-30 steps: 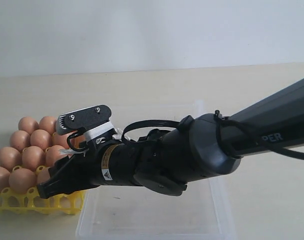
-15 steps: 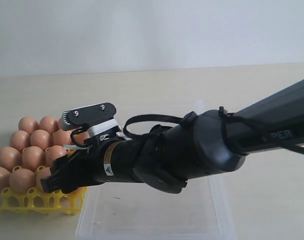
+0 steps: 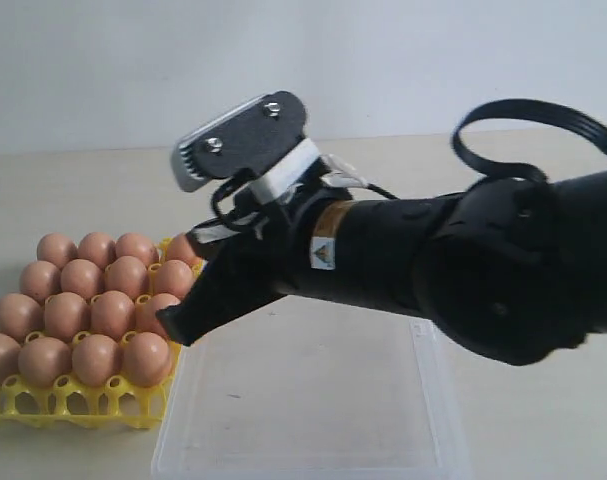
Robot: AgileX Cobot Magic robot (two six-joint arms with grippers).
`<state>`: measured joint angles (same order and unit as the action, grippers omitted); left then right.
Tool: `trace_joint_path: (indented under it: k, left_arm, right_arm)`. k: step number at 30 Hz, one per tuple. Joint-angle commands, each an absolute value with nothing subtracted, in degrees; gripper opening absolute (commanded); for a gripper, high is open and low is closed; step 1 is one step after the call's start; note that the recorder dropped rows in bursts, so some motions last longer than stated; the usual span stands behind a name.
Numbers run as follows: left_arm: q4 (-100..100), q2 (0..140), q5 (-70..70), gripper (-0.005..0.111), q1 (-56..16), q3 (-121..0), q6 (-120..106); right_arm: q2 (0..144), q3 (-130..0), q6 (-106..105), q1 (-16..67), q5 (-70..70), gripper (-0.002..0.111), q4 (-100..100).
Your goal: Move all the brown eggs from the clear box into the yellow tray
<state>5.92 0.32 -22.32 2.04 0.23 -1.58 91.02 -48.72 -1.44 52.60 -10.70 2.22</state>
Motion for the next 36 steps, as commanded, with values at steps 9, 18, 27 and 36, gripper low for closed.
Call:
trace_joint_path:
  k: [9,18,27,36]
  left_arm:
    - [5.78,0.00,-21.79,0.000,1.61,0.00,-1.32]
    - [5.78,0.00,-21.79,0.000,1.61,0.00,-1.32]
    - [5.78,0.00,-21.79,0.000,1.61,0.00,-1.32]
    - [5.78,0.00,-21.79,0.000,1.61,0.00,-1.20]
  right_arm:
    - [70.80,-32.86,-3.82,44.62,-15.77,0.000,7.70]
    - [47.08,-17.78,-3.82,30.91,-14.16,0.000,7.59]
    - [13.41,-3.54,-3.82,12.64,-9.14,0.000,7.59]
    - [0.83,0.00,-3.82,5.54,-2.26,0.000,10.66]
